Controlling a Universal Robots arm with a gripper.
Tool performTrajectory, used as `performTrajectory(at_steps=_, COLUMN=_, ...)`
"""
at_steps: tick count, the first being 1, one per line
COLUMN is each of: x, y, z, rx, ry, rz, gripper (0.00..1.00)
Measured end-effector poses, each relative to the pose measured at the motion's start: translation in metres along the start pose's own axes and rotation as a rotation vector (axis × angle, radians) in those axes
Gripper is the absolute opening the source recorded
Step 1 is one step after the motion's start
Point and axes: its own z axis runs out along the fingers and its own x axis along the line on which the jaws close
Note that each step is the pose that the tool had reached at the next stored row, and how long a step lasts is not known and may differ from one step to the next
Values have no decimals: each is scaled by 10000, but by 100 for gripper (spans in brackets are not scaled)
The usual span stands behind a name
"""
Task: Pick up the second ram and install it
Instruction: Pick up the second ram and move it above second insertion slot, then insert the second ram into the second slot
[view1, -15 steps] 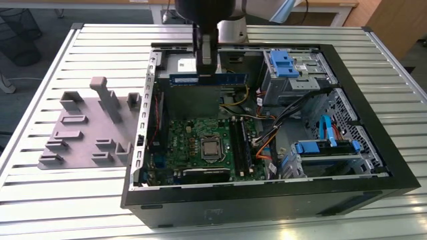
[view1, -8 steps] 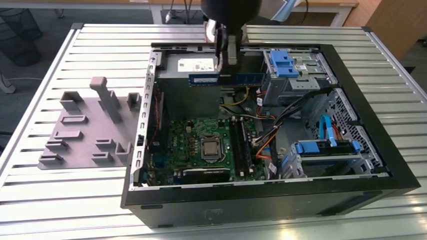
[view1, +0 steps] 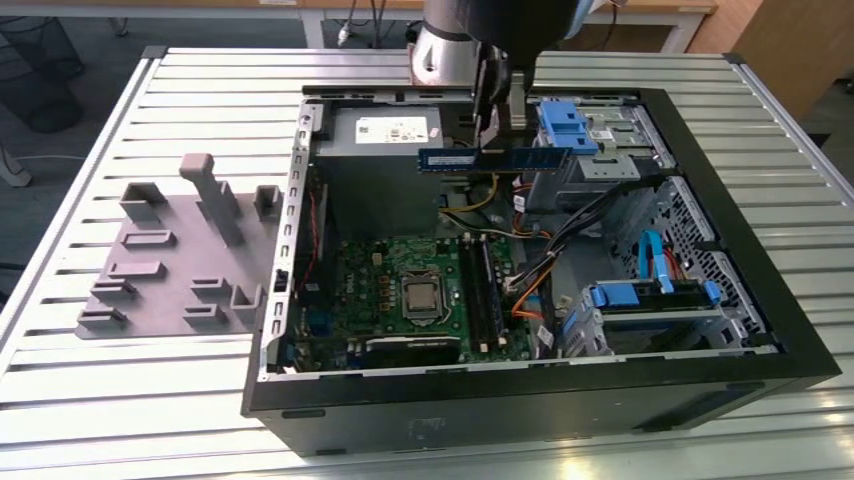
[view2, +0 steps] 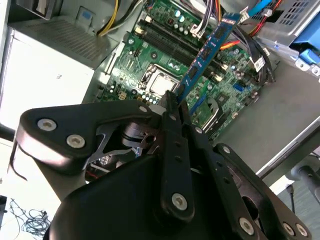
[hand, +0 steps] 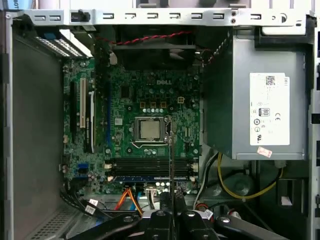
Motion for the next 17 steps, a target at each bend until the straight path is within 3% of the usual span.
performTrajectory(at_steps=14, x=0, y=-1, z=0, rx=0, ry=0, rz=7, gripper=14)
performTrajectory(at_steps=17, x=0, y=-1, z=0, rx=0, ry=2, rz=330, gripper=14)
